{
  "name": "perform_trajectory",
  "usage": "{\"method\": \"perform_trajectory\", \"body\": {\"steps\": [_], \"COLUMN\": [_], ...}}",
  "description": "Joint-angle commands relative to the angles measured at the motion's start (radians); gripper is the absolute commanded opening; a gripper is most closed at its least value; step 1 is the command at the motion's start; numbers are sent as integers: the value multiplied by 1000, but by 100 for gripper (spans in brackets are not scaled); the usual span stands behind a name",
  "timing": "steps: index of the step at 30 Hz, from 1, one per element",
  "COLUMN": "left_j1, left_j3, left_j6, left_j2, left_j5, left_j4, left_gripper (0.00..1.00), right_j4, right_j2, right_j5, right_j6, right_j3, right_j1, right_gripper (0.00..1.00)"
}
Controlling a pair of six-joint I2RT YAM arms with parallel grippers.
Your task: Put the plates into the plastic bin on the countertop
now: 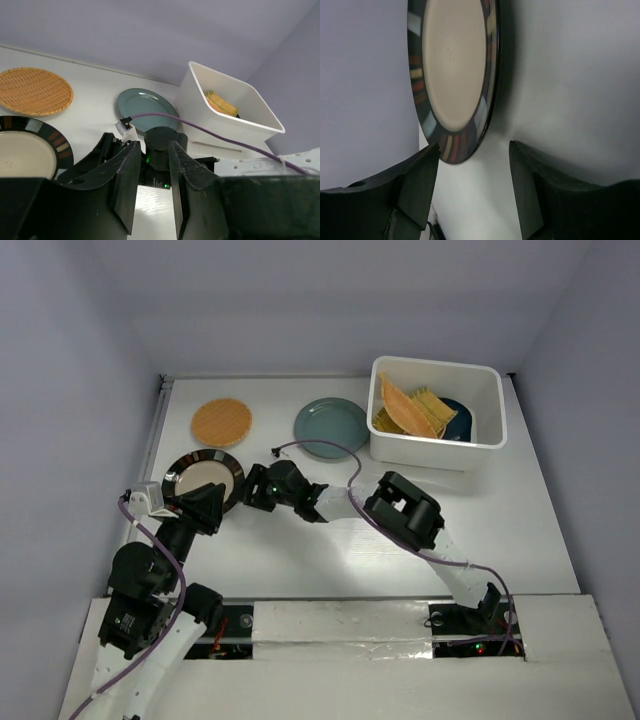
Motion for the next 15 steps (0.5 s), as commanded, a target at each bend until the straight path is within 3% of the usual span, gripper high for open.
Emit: {"method": "perform_trajectory", "body": {"steps": [1,8,13,14,15], "left_j1": [-3,-3,-3,-3,-3], "left_j3": [24,27,27,26,26], "left_j6": [-1,2,2,0,2], "left_j2": [4,18,8,3,1], "left_j5": [-2,1,6,5,5], "left_j4": [38,36,34,36,38], "left_gripper": [26,29,30,30,30], "right_j4": [68,94,173,209,220], "right_j2": [43,150,236,242,242], "right_j5": [24,17,-8,-8,-6], "right_j6": [98,215,323,333,343], "right_j3": [80,169,203,200,194], "right_j1": [-11,-11,-11,-11,-11], "right_gripper": [63,49,33,28,17]}}
